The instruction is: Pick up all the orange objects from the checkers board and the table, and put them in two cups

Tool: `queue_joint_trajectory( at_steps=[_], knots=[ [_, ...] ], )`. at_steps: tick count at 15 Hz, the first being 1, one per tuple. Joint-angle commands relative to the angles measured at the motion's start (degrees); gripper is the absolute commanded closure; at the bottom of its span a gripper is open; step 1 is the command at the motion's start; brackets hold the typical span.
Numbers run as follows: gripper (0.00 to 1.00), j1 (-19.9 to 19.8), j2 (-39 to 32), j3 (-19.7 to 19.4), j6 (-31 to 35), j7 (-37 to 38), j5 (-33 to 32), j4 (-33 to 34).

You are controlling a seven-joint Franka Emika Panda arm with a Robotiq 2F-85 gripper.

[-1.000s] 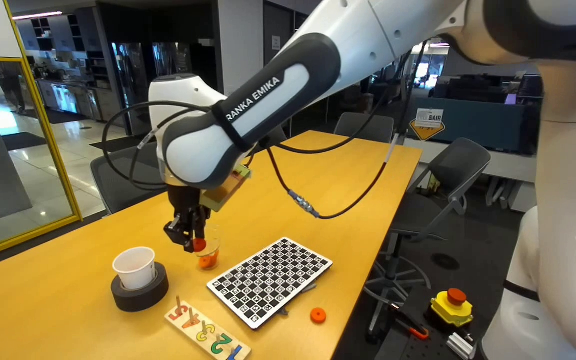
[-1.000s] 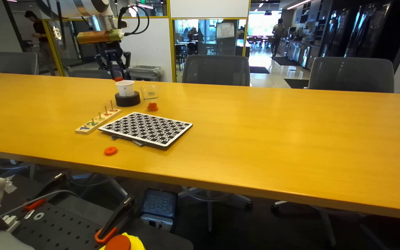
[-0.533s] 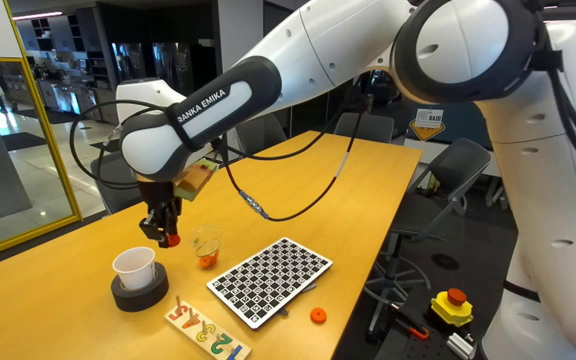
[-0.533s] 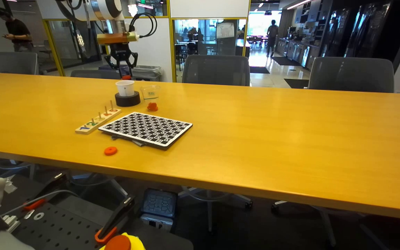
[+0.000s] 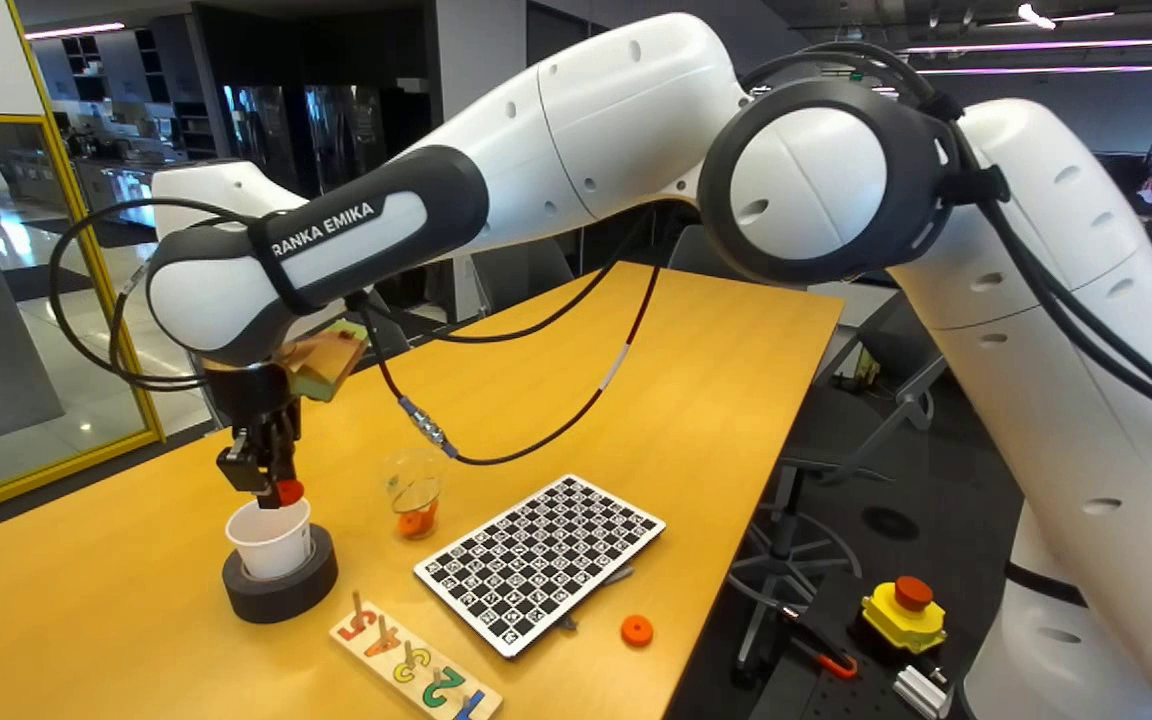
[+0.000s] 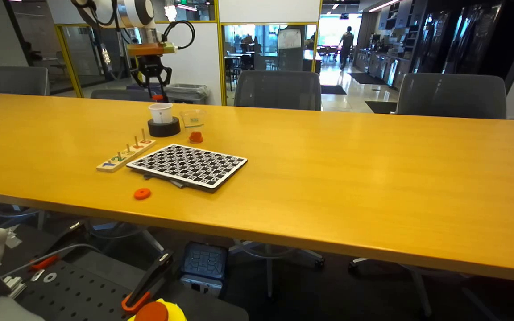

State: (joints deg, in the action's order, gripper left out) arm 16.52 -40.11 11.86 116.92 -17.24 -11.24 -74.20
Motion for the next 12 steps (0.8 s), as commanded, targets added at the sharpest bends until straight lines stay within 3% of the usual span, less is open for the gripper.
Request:
queue_joint_trajectory(
  at_steps=[1, 8, 9, 10, 12],
  knots=[
    [0.79, 1.23, -5.52, 0.46, -4.43, -3.43, 0.88, 9.6],
    [0.79, 2.06, -10.56, 0.1, -8.73, -5.64, 1.29, 17.65],
    [0.73, 2.06, -11.18, 0.07, -9.26, -5.83, 1.39, 18.72],
    [0.33, 2.11, -11.77, 0.03, -9.84, -6.07, 1.42, 19.69],
    [0.26, 2.15, -12.78, -0.04, -10.68, -6.3, 1.53, 21.34]
  ],
)
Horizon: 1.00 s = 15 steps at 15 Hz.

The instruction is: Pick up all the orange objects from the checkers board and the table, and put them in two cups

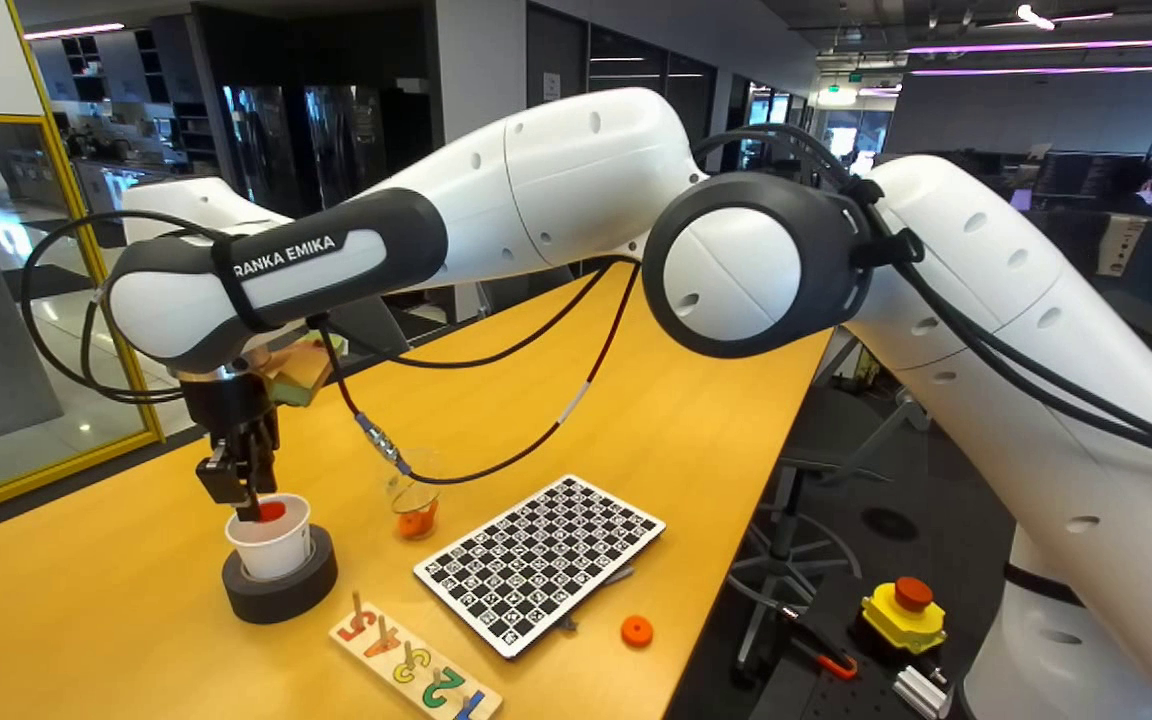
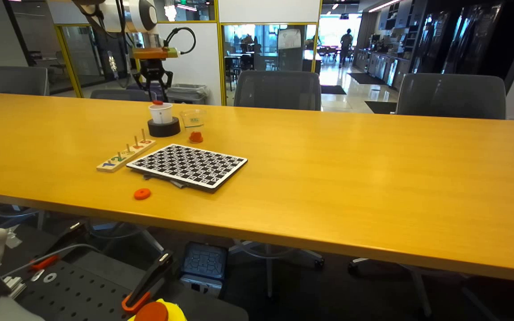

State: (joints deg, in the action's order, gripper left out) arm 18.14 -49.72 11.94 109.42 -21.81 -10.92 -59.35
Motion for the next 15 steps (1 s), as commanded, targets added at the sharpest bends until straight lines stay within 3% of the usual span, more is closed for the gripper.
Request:
queue_joint_trajectory(
  at_steps=[1, 4, 8, 15],
  knots=[
    [0.19, 0.58, -3.44, -0.22, -3.4, -1.78, 1.14, 6.98],
    [0.0, 0.25, -2.94, -0.07, -3.27, -0.62, 0.12, 6.3],
    [0.0, -0.85, 2.1, -1.58, 0.0, 4.38, -0.02, -1.64],
    [0.0, -3.7, 13.6, -3.32, 9.16, 18.29, 0.59, -21.51]
  ],
)
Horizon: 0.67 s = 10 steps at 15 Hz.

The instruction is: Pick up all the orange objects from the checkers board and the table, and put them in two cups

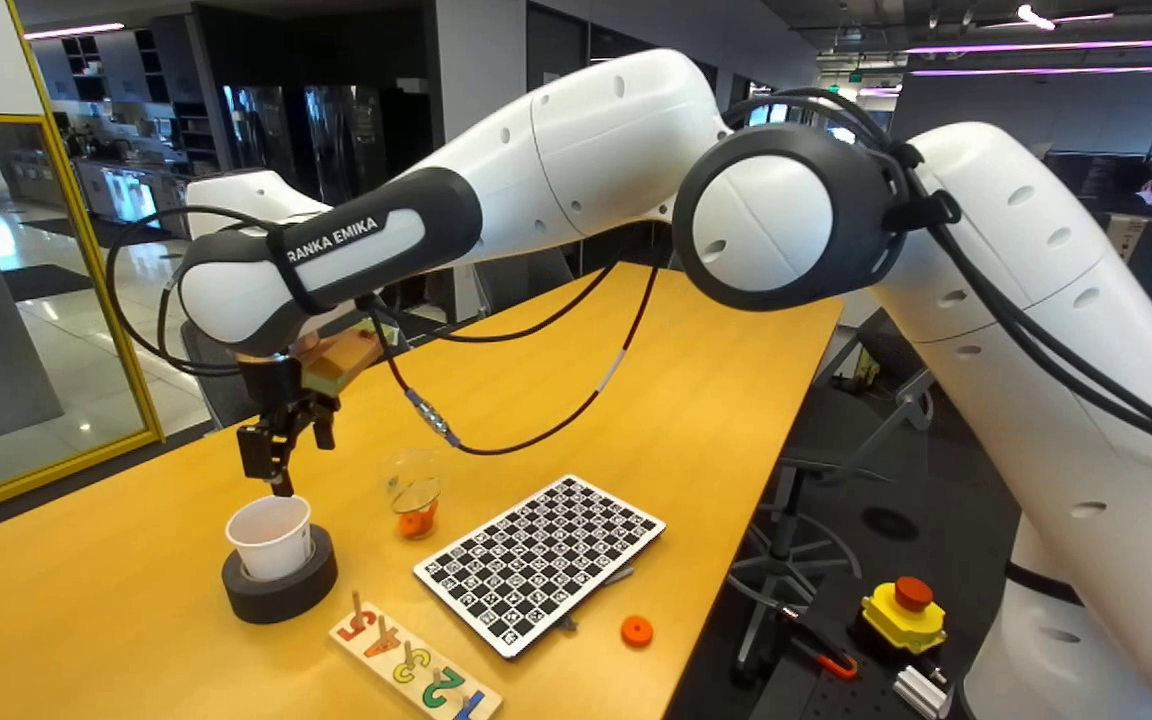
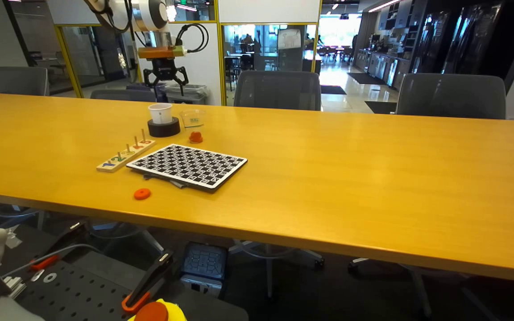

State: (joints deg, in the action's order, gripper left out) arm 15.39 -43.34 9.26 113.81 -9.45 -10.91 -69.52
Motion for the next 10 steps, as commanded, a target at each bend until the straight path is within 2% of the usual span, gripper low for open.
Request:
queue_joint_trajectory(
  at_steps=[1, 10],
  knots=[
    [0.0, -1.31, 8.57, -0.7, 6.04, 7.7, 0.69, -14.01],
    [0.0, -1.07, 21.69, -3.86, 17.07, 23.79, 1.49, -38.91]
  ],
)
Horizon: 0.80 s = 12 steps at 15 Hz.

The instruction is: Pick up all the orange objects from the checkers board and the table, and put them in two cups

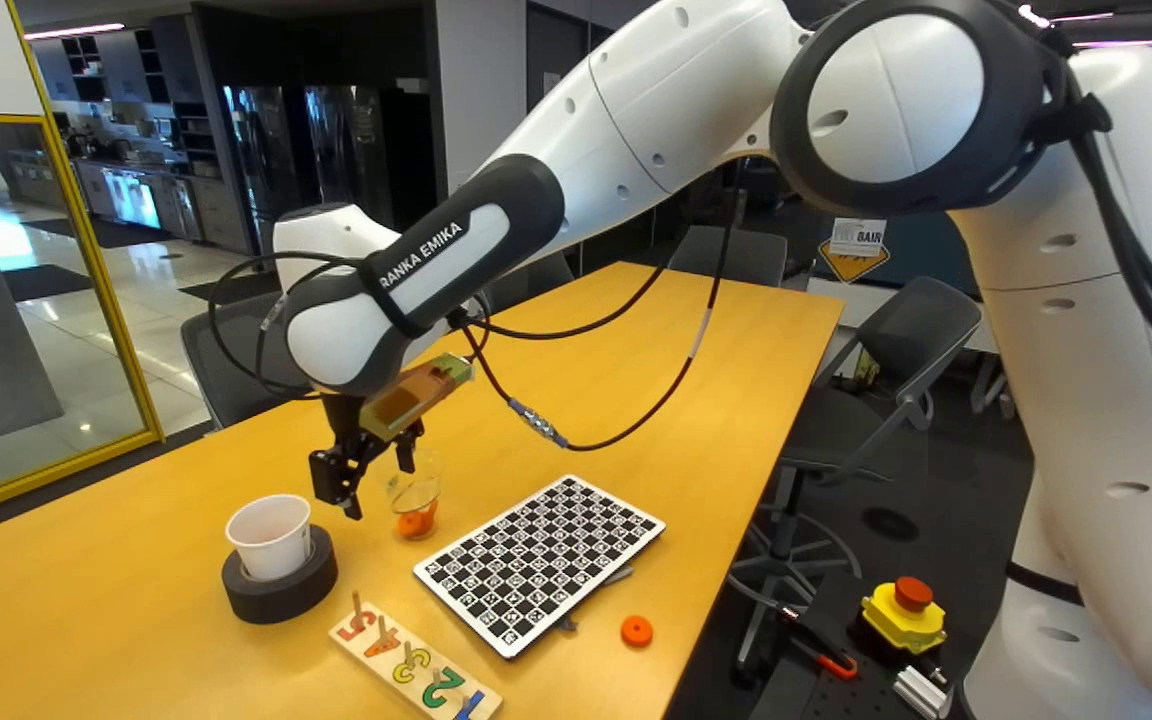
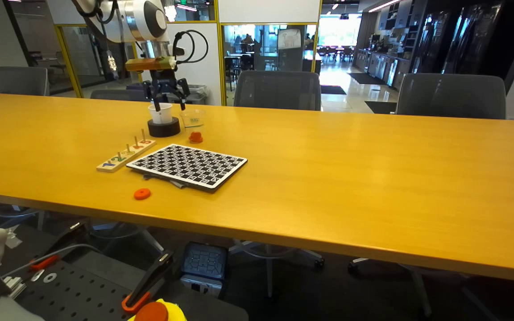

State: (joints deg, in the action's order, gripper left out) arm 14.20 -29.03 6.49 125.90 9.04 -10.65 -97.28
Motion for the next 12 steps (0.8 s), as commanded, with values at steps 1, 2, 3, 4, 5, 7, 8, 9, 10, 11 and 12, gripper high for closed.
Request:
queue_joint_trajectory(
  at_steps=[1, 2, 3, 4, 5, 7, 8, 9, 10, 11, 12],
  knots=[
    [0.0, 0.02, 9.05, -1.3, 6.19, 6.93, 1.28, -14.18],
    [0.0, -0.11, 10.64, -1.45, 7.66, 8.15, 1.3, -17.22],
    [0.0, -0.24, 12.3, -1.56, 9.25, 9.02, 1.21, -20.33],
    [0.0, -0.31, 13.96, -1.64, 10.5, 9.33, 0.82, -23.35],
    [0.0, -0.41, 15.67, -1.69, 11.5, 9.44, 0.5, -26.45],
    [0.0, -1.16, 19.2, -1.2, 13.3, 7.34, 0.65, -32.69],
    [0.0, -1.48, 20.97, -1.0, 14.46, 6.54, 0.72, -35.94],
    [0.0, -1.89, 22.92, -0.75, 15.63, 5.49, 1.13, -39.28],
    [0.0, -2.18, 24.54, -0.61, 17.26, 4.36, 1.04, -42.54],
    [0.0, -2.51, 26.34, -0.49, 18.79, 3.68, 1.59, -45.87],
    [0.0, -2.88, 28.07, -0.4, 20.57, 2.55, 1.98, -49.24]
  ],
)
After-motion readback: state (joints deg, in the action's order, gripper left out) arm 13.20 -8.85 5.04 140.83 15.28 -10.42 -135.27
